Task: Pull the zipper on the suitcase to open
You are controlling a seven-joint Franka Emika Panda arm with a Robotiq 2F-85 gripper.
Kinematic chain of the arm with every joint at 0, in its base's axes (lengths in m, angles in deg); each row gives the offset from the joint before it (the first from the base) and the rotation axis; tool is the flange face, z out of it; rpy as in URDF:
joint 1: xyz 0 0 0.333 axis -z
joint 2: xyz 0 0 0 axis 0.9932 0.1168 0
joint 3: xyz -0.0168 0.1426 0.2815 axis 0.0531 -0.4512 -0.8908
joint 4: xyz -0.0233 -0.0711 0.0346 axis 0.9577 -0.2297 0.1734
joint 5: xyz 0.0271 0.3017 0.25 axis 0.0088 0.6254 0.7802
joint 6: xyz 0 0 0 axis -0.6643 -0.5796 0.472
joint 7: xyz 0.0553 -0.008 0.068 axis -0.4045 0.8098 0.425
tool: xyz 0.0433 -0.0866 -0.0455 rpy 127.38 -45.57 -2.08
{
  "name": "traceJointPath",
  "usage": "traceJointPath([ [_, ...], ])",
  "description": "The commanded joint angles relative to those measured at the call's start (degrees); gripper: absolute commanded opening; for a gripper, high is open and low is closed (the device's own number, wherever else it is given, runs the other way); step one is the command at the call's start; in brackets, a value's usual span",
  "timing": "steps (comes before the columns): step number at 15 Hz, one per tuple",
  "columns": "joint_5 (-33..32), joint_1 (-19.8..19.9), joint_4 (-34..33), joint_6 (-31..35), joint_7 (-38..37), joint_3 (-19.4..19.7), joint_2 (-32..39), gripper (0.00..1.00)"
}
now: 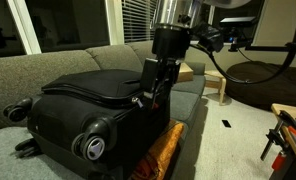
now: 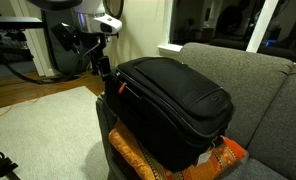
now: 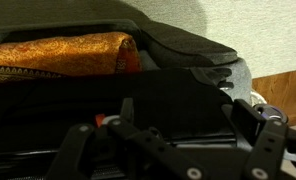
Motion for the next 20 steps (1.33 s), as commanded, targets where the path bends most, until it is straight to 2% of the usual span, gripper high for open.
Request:
traceJointPath([
  [1,2.3,-0.4,0.1,2.9,2.5,-0.3,1.4,1.00],
  [20,0.4,-0.1,-4.3,7.7,1.8,-1.3,7.2,1.00],
])
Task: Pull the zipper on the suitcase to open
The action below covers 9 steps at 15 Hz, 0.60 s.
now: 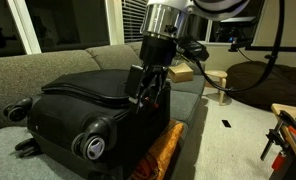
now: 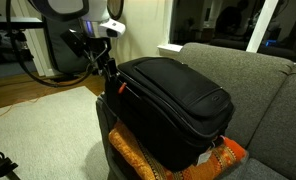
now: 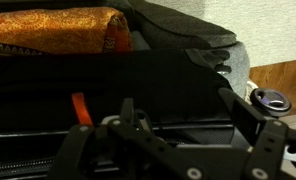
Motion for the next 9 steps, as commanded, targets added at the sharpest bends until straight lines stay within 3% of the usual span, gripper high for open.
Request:
traceJointPath([
  [1,-0.1,0.0,-1.0,2.2,0.0,0.0,2.1,1.00],
  [9,-1.0,0.7,-3.3,2.6,-0.1,0.4,4.2,1.00],
])
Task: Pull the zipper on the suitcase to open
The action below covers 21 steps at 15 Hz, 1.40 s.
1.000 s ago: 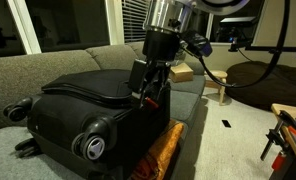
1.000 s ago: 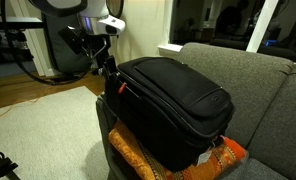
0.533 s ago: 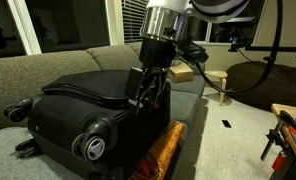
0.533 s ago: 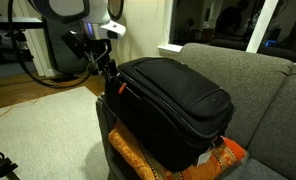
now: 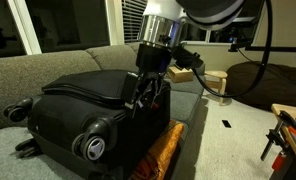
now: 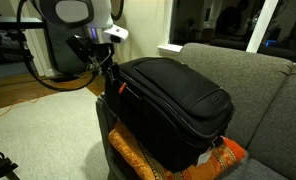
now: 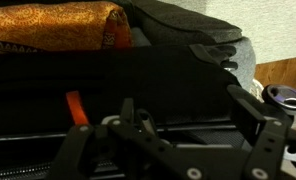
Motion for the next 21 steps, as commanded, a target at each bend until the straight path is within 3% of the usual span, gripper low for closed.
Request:
traceJointPath([
  [1,-0.9,0.7,-1.7,0.6,-0.1,0.4,1.0,1.00],
  [6,-1.1,1.0,-2.4,0.6,-0.1,0.9,0.8,1.00],
  [7,-1.1,1.0,-2.4,0.6,-0.1,0.9,0.9,0.94],
  [8,-1.3,0.9,-2.4,0.6,-0.3,1.0,1.0,0.74],
  [18,-2.6,0.4,-1.1,0.6,-1.3,2.0,0.2,0.08],
  [19,-2.7,0.5,-0.9,0.6,-1.3,2.0,0.0,0.05],
  [21,-3.1,0.8,-0.9,0.3,-1.3,2.4,-0.4,0.08],
])
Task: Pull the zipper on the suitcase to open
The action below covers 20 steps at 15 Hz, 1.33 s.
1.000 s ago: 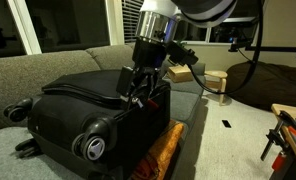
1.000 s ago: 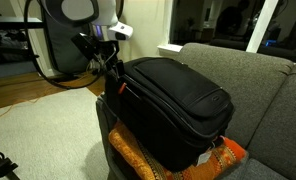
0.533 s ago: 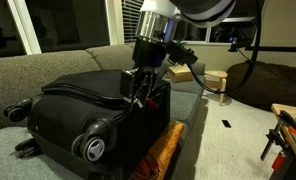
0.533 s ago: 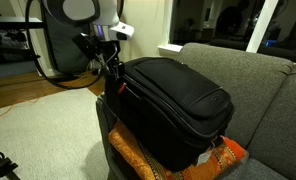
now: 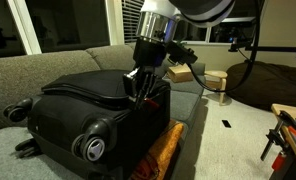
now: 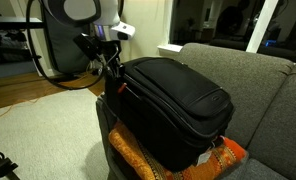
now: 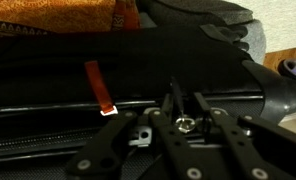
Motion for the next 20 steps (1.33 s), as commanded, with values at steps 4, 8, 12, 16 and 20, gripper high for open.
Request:
traceJointPath([
  [4,-0.8,1.5,1.3,-0.3,-0.1,1.0,-1.7,0.08],
  [8,0.1,3.3,1.6,-1.2,1.0,1.6,-2.7,0.05],
  [12,0.6,5.3,1.5,-2.1,1.6,2.2,-2.9,0.01],
  [16,0.8,6.6,1.5,-2.6,1.8,2.8,-2.9,0.04],
  [20,1.5,7.7,1.7,-2.9,2.4,3.2,-3.1,0.03],
])
